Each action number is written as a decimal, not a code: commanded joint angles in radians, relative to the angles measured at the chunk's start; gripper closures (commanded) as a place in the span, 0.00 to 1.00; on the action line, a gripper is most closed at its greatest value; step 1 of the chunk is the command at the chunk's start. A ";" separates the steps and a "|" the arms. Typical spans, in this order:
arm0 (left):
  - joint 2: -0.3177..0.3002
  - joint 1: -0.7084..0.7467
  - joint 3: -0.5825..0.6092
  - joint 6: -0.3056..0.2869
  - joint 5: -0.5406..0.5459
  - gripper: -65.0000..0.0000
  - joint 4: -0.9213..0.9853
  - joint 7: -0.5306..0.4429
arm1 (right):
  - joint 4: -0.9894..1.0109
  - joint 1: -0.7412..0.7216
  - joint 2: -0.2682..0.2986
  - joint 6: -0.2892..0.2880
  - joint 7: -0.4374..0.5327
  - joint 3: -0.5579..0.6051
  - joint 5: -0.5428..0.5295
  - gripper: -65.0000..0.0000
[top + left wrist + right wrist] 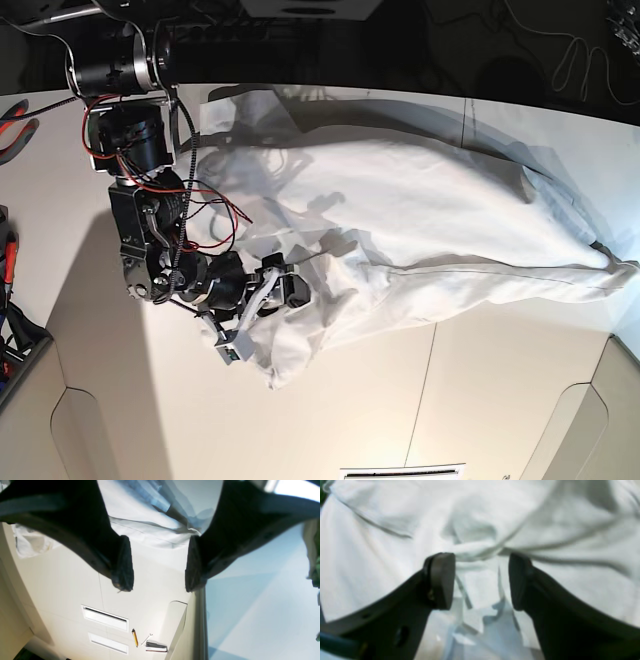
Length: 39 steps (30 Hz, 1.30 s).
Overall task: Layout the t-shirt on the table in an organized manner, then fold the t-shirt properly
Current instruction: 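Drag the pinched fabric with the right gripper away from the shirt body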
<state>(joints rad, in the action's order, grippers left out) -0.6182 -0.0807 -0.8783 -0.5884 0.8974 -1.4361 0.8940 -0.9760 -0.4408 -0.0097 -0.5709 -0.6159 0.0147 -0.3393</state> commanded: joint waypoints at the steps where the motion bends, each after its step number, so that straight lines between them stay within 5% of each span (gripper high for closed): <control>1: -0.030 -0.013 -0.006 -0.007 0.020 0.44 -0.016 -0.021 | -0.015 -0.027 -0.009 0.000 0.032 0.001 -0.016 0.47; 4: -0.030 -0.014 -0.006 -0.007 0.020 0.44 -0.016 -0.021 | -0.015 -0.027 -0.018 0.000 0.041 0.001 -0.014 0.55; 8: -0.030 -0.013 -0.006 -0.007 0.020 0.44 -0.016 -0.021 | -0.015 -0.027 -0.019 0.011 0.061 0.001 -0.021 1.00; 15: -0.030 -0.013 -0.006 -0.007 0.019 0.44 -0.016 -0.021 | -0.026 -0.033 -0.026 0.018 0.070 0.000 -0.045 1.00; 18: -0.030 -0.013 -0.006 -0.007 0.019 0.44 -0.016 -0.021 | -0.034 -0.033 -0.023 0.017 0.076 0.000 -0.045 0.72; 20: -0.030 -0.013 -0.006 -0.007 0.019 0.44 -0.016 -0.021 | -0.035 -0.035 -0.024 0.017 0.078 0.000 -0.041 0.64; 28: -0.030 -0.013 -0.006 -0.007 0.019 0.44 -0.016 -0.021 | -0.035 -0.023 -0.024 0.018 0.061 0.000 0.110 0.63; 33: -0.030 -0.014 -0.006 -0.007 0.020 0.44 -0.016 -0.022 | -0.032 -0.010 -0.024 0.018 0.097 0.001 0.130 0.63; 35: -0.030 -0.013 -0.006 -0.007 0.019 0.44 -0.016 -0.022 | -0.032 -0.011 -0.024 0.018 0.105 0.001 0.130 0.76; 37: -0.030 -0.013 -0.006 -0.007 0.019 0.44 -0.016 -0.022 | -0.032 -0.011 -0.024 0.018 0.113 0.001 0.130 1.00; 39: -0.030 -0.013 -0.006 -0.007 0.019 0.44 -0.016 -0.022 | -0.032 -0.011 -0.024 0.018 0.114 0.001 0.129 1.00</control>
<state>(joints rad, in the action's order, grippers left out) -0.6178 -0.0807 -0.8783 -0.5888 0.8951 -1.4361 0.8940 -0.9878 -0.4244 -0.0307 -0.5499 -0.5270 0.0154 -0.1936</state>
